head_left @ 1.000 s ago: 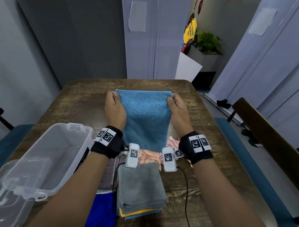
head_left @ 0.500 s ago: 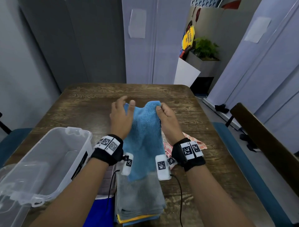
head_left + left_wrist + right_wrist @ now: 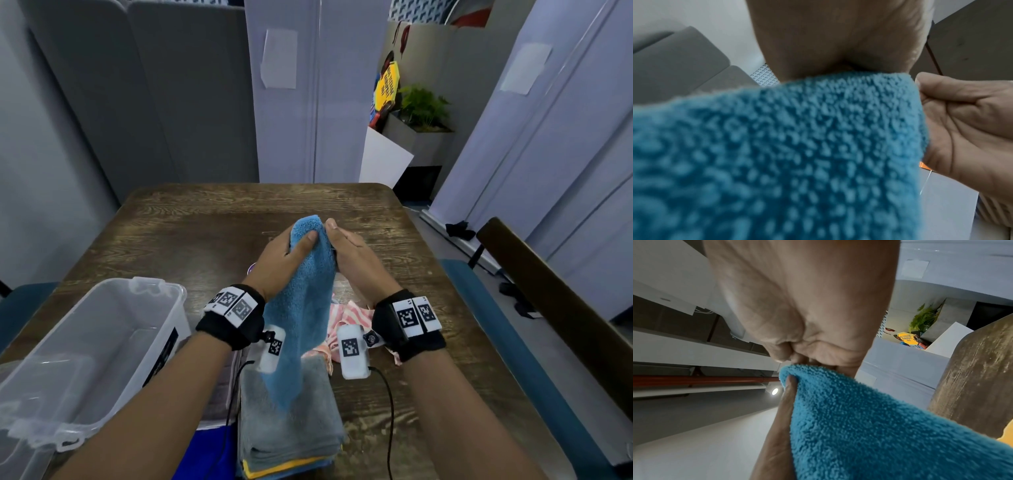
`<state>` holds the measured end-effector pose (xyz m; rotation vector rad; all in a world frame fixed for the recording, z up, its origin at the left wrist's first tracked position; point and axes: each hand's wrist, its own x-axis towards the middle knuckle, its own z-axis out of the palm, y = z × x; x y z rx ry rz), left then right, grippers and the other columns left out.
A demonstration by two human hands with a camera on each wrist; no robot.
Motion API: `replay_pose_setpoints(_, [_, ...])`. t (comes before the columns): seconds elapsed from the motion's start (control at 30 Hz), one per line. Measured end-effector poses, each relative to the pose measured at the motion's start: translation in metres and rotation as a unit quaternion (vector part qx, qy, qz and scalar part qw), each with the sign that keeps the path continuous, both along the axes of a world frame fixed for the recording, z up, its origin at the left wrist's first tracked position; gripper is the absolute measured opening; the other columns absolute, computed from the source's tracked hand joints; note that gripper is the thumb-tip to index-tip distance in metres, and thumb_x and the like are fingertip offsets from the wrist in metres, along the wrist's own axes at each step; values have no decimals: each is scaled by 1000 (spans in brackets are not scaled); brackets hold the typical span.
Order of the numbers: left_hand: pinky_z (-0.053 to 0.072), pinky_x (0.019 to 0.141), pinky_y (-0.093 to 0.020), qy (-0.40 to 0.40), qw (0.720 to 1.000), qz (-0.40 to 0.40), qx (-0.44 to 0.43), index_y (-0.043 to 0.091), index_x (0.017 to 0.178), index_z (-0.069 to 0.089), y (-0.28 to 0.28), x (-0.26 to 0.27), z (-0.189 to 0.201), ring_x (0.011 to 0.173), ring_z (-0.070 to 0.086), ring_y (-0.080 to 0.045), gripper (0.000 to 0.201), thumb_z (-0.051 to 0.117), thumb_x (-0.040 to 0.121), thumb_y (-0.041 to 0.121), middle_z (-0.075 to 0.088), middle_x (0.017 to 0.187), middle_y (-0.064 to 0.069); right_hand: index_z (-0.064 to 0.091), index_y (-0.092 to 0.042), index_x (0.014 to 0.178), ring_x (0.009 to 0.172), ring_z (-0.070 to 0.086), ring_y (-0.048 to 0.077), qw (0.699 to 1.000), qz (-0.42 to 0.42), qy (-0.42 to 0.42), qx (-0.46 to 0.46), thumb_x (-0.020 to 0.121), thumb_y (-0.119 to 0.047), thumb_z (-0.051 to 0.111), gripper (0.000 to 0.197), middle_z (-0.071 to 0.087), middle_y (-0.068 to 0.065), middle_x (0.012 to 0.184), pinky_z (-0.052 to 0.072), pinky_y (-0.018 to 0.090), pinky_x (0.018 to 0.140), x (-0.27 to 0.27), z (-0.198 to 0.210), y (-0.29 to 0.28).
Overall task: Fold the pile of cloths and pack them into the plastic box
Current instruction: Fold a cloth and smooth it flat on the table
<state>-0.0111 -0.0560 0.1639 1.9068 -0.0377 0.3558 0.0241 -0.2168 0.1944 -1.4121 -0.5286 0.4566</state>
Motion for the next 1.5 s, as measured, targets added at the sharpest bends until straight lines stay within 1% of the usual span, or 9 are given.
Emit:
replay_pose_setpoints(0.13, [50, 75, -12, -35, 998, 47, 14, 27, 119, 66, -2, 0, 9, 92, 67, 5, 31, 58, 97, 47, 72, 104, 14, 60, -8, 134, 120, 65, 23, 999, 28, 16, 37, 108, -37, 39, 44, 69, 10, 127, 48, 43, 108, 0, 4, -4])
replay_pose_setpoints(0.33, [50, 70, -15, -107, 989, 92, 48, 24, 113, 70, 0, -3, 31, 80, 66, -1, 26, 58, 99, 42, 72, 90, 9, 38, -11, 144, 120, 64, 24, 996, 43, -70, 26, 98, -15, 64, 52, 62, 9, 135, 53, 47, 101, 0, -1, -2])
replay_pose_setpoints(0.6, [32, 54, -17, -165, 963, 172, 128, 34, 70, 46, 22, -5, 71, 55, 40, -2, 35, 53, 102, 46, 43, 62, 12, 67, -11, 99, 94, 71, 19, 961, 19, -192, -200, 98, -17, 64, 7, 74, 2, 103, 57, 43, 85, -10, -47, 10])
replay_pose_setpoints(0.9, [31, 55, -22, -202, 935, 251, 145, 21, 72, 50, 61, -5, 104, 55, 35, -3, 40, 50, 102, 47, 40, 62, 12, 58, -12, 86, 84, 60, 22, 929, 35, -177, -322, 100, -18, 55, 16, 66, 4, 91, 45, 29, 68, -29, -114, 10])
replay_pose_setpoints(1.07, [33, 57, -29, -169, 932, 286, 145, 23, 67, 40, 70, -7, 93, 54, 34, -6, 42, 49, 103, 45, 40, 61, 9, 65, -9, 97, 96, 67, 28, 939, 27, -128, -320, 95, -31, 51, 26, 72, 12, 101, 52, 45, 85, -26, -141, -1])
replay_pose_setpoints(1.2, [51, 77, -45, -119, 928, 326, 138, 5, 86, 57, 83, -3, 62, 81, 64, -30, 47, 47, 102, 48, 68, 90, -16, 62, -3, 104, 83, 71, 15, 957, 9, -83, -280, 101, -12, 53, 13, 69, 16, 99, 59, 32, 68, -23, -141, -11])
replay_pose_setpoints(1.27, [46, 67, -42, -87, 932, 320, 143, 5, 77, 50, 90, -2, 47, 64, 51, -24, 45, 49, 101, 43, 60, 75, -13, 59, 0, 110, 73, 69, 0, 961, 11, -57, -270, 101, -10, 57, 14, 66, 7, 96, 55, 20, 60, -22, -143, -16])
replay_pose_setpoints(1.37, [32, 57, -32, -18, 944, 291, 157, 11, 68, 42, 97, -5, 29, 55, 35, -13, 43, 54, 100, 36, 41, 62, 1, 65, -10, 103, 85, 70, 12, 961, 34, -53, -269, 99, -19, 63, 10, 72, 3, 98, 58, 32, 75, -21, -148, -23])
replay_pose_setpoints(1.5, [34, 56, -30, 40, 961, 235, 141, 13, 66, 48, 102, -8, 0, 55, 39, -14, 39, 58, 97, 35, 45, 62, 0, 69, -3, 109, 90, 69, 10, 967, 72, 11, -243, 102, -13, 57, 17, 73, 8, 105, 56, 25, 80, -23, -147, -19])
